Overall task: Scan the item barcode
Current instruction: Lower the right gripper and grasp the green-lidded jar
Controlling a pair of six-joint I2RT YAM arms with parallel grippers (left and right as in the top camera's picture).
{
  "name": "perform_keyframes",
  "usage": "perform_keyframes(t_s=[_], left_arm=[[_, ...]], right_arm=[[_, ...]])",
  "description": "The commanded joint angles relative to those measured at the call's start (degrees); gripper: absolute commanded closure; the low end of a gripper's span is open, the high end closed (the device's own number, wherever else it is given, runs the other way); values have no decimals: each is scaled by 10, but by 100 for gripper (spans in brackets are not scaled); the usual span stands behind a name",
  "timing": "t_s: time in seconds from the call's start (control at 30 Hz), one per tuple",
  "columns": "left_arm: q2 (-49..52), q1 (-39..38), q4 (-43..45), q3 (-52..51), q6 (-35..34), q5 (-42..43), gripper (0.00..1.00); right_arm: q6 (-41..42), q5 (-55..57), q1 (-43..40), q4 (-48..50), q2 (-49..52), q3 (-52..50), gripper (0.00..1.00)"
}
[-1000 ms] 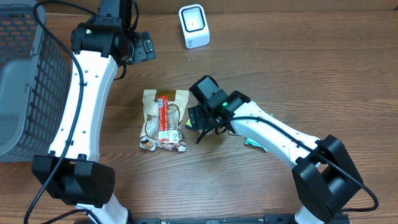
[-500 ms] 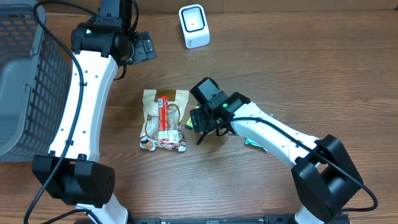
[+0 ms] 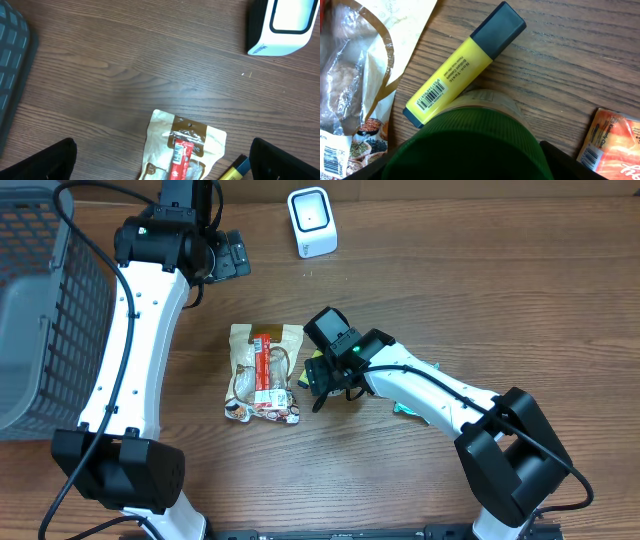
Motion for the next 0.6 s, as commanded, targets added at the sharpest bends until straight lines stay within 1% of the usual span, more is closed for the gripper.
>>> perform_keyframes(t_s=[0.0,0.33,0.4,0.47,0.57], left_arm=[[-15,-1,0,12,9,-3,0],[-15,-1,0,12,9,-3,0],[-15,-1,0,12,9,-3,0],[-15,-1,0,12,9,-3,0],[-15,-1,0,12,9,-3,0]], right_arm=[[3,-3,1,7,1,-3,24],[3,-3,1,4,1,-9,23],[3,-3,1,4,1,-12,24],[3,-3,1,4,1,-16,27],[3,-3,1,5,1,-18,27]])
